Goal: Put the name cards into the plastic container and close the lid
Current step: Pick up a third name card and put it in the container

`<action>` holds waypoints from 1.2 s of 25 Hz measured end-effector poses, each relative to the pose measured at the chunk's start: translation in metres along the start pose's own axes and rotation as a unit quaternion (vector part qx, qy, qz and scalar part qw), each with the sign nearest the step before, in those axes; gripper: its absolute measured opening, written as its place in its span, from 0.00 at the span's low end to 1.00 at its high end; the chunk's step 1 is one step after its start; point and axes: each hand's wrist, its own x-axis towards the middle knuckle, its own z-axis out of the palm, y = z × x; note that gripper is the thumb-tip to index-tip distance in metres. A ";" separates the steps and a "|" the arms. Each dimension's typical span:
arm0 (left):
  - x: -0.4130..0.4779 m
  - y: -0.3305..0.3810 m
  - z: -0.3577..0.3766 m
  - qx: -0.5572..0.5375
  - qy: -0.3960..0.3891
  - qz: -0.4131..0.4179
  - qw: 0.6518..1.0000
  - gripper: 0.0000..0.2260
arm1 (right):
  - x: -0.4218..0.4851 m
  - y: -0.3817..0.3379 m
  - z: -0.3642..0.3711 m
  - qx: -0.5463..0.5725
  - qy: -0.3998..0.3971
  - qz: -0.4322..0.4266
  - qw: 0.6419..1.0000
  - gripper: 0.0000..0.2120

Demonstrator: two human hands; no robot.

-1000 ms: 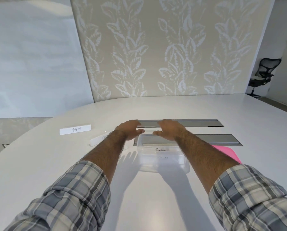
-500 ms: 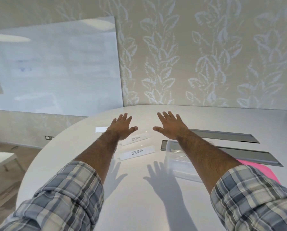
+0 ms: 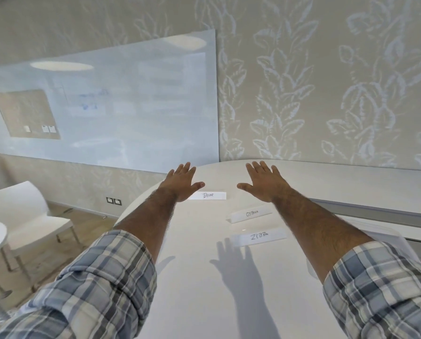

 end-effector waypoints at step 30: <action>0.235 -0.134 0.158 -0.048 -0.090 0.057 0.993 0.31 | 0.265 -0.035 0.168 -0.005 -0.076 0.025 0.997 0.33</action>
